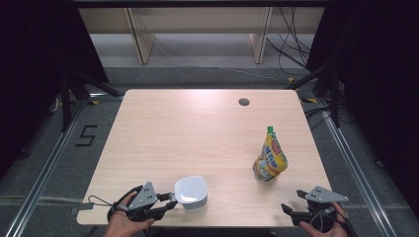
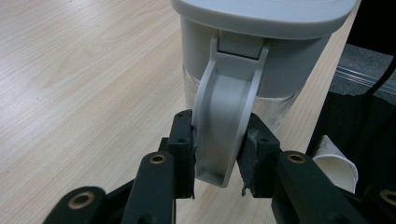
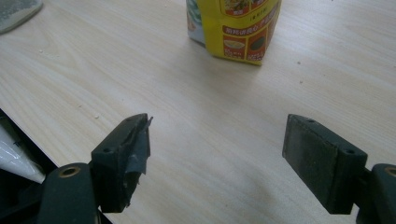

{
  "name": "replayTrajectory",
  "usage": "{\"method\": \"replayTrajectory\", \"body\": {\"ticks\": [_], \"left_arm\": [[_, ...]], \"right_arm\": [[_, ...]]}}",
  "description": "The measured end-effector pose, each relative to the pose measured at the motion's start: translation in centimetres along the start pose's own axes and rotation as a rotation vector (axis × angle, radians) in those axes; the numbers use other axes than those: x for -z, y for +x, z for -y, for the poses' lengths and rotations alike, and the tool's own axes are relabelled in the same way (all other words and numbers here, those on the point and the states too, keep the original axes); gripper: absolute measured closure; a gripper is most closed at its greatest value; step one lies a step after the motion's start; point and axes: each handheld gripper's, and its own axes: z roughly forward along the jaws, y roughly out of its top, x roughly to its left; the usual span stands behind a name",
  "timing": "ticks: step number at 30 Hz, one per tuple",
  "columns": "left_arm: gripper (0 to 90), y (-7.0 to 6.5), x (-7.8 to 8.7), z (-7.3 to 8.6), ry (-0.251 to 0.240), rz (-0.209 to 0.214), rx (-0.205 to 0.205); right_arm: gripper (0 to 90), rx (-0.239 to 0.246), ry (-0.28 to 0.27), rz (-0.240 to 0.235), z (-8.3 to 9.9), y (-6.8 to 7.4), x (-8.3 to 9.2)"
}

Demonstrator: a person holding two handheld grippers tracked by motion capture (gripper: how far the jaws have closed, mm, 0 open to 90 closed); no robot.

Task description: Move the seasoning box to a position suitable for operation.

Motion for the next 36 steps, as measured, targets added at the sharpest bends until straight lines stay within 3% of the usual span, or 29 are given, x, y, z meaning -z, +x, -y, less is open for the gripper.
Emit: {"method": "replayTrajectory", "body": {"ticks": [3, 9, 11, 12, 13, 16, 17, 18, 19, 21, 25, 26, 27, 28, 29, 30, 31, 32, 33, 35, 36], "left_arm": [[68.3, -0.4, -0.5, -0.3, -0.012, -0.014, 0.017], [68.4, -0.6, -1.5, -1.0, -0.003, -0.029, 0.014], [68.4, -0.8, -1.7, -1.1, -0.01, -0.03, 0.023], [68.4, -0.9, -1.9, -1.2, -0.007, -0.036, 0.028], [68.5, -1.0, -2.0, -1.5, 0.002, -0.042, 0.01], [68.5, -1.2, -2.6, -1.9, 0.009, -0.053, 0.023], [68.5, -1.3, -2.8, -2.1, 0.01, -0.05, 0.017], [68.5, -1.3, -2.9, -2.2, 0.014, -0.046, 0.018], [68.5, -1.3, -3.0, -2.2, 0.011, -0.048, 0.016], [68.5, -1.2, -3.2, -2.4, 0.024, -0.051, 0.009], [68.6, -1.2, -3.7, -2.6, -0.008, -0.051, 0.013], [68.6, -1.1, -3.7, -2.7, 0.011, -0.05, -0.002], [68.6, -1.2, -3.8, -2.7, 0.0, -0.047, 0.009], [68.6, -1.1, -3.8, -2.8, 0.016, -0.047, -0.015], [68.6, -1.1, -4.1, -2.8, -0.01, -0.032, 0.001], [68.7, -1.2, -4.2, -2.9, -0.009, -0.034, 0.002], [68.7, -1.2, -4.3, -3.0, -0.001, -0.036, 0.002], [68.7, -1.2, -4.4, -3.1, -0.005, -0.031, 0.002], [68.7, -1.2, -4.6, -3.2, -0.013, -0.027, -0.009], [68.6, -1.1, -4.8, -3.4, 0.007, -0.02, -0.02], [68.7, -1.1, -5.1, -3.4, -0.021, -0.003, -0.014]], "right_arm": [[24.3, -0.003, -0.001, -0.007, 0.0, 0.0, -0.1], [24.3, -0.009, -0.002, -0.004, 0.0, 0.0, -0.1], [24.3, -0.005, -0.001, -0.005, 0.0, -0.1, -0.1], [24.3, 0.026, -0.003, -0.01, 0.0, -0.3, -0.2], [24.3, 0.025, -0.004, -0.011, 0.0, -0.3, -0.2], [24.3, 0.024, -0.004, -0.008, 0.0, -0.3, -0.1], [24.3, 0.025, -0.004, -0.011, 0.0, -0.3, -0.2], [24.3, -0.005, 0.001, -0.008, 0.0, 0.0, -0.1], [24.3, 0.024, -0.005, -0.01, 0.0, -0.3, -0.2], [24.3, 0.025, -0.004, -0.012, 0.0, -0.3, -0.2], [24.3, 0.028, -0.005, -0.01, -0.1, -0.3, -0.2], [24.3, -0.015, 0.001, -0.008, 0.0, 0.1, -0.1], [24.3, -0.015, 0.003, -0.008, 0.0, 0.1, -0.1], [24.3, 0.032, -0.006, -0.012, -0.1, -0.4, -0.2], [24.3, 0.024, -0.004, -0.011, -0.1, -0.3, -0.2], [24.3, 0.027, -0.006, -0.01, -0.1, -0.3, -0.2], [24.3, -0.002, -0.004, -0.008, 0.0, -0.1, -0.2], [24.3, 0.023, -0.005, -0.011, -0.1, -0.3, -0.2], [24.3, -0.013, 0.002, -0.007, 0.0, 0.0, -0.2], [24.3, -0.002, -0.001, -0.01, -0.1, 0.0, -0.2], [24.3, 0.011, -0.005, -0.007, -0.1, -0.1, -0.2]]}}
